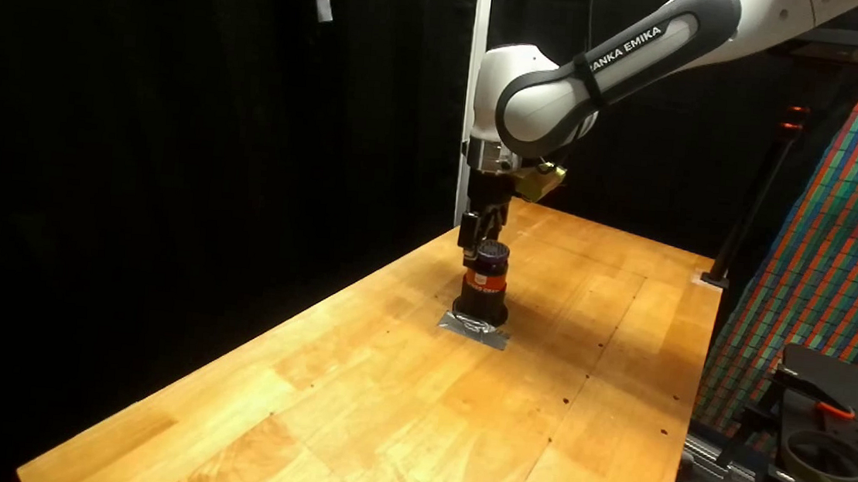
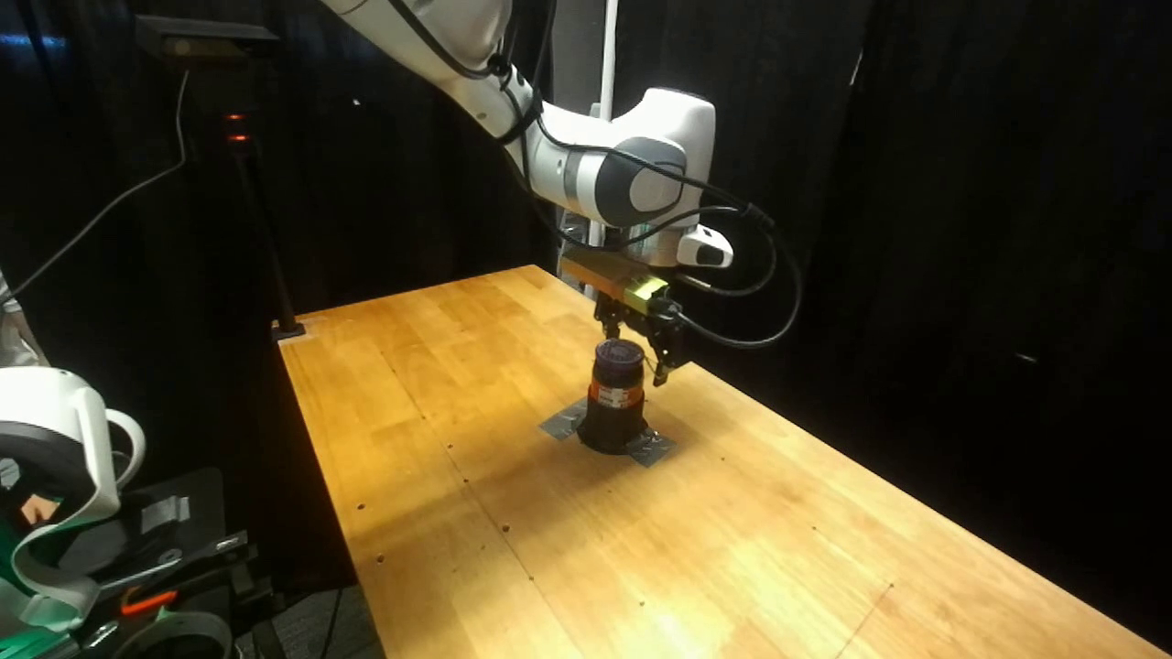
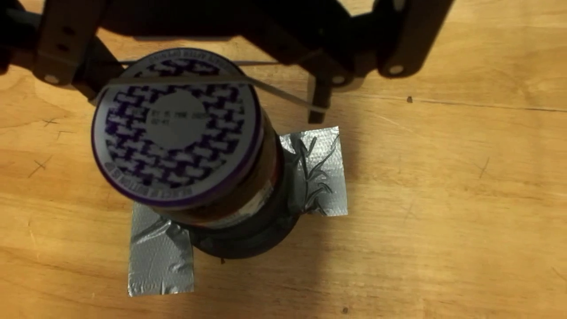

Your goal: Put the elastic around the bottle

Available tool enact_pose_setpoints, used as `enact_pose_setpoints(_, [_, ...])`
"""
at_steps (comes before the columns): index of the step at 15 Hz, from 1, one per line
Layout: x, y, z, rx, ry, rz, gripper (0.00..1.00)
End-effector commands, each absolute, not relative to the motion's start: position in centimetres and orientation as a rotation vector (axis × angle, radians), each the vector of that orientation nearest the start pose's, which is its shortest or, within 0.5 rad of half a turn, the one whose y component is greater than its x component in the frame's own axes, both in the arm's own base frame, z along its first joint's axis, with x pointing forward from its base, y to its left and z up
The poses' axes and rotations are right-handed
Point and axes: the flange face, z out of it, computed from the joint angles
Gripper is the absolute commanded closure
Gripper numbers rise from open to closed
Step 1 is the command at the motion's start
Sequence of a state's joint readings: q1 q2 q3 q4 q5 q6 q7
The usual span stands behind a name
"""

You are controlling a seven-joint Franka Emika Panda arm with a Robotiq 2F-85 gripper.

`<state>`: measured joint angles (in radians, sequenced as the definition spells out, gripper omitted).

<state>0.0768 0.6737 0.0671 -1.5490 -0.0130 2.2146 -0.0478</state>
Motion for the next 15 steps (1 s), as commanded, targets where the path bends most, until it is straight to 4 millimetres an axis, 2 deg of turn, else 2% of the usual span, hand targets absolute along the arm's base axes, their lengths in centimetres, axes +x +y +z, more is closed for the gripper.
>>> enact_pose_setpoints(1, [68.7, 7.9, 27.5, -3.127, -0.28, 0.033, 0.0])
enact_pose_setpoints(5, [67.3, 8.0, 27.7, -3.103, -0.334, 0.102, 0.0])
enact_pose_setpoints(10, [66.4, 8.2, 25.3, -3.032, -0.437, 0.265, 0.0])
enact_pose_setpoints(15, [65.8, 7.7, 23.7, -3.013, -0.502, 0.291, 0.0])
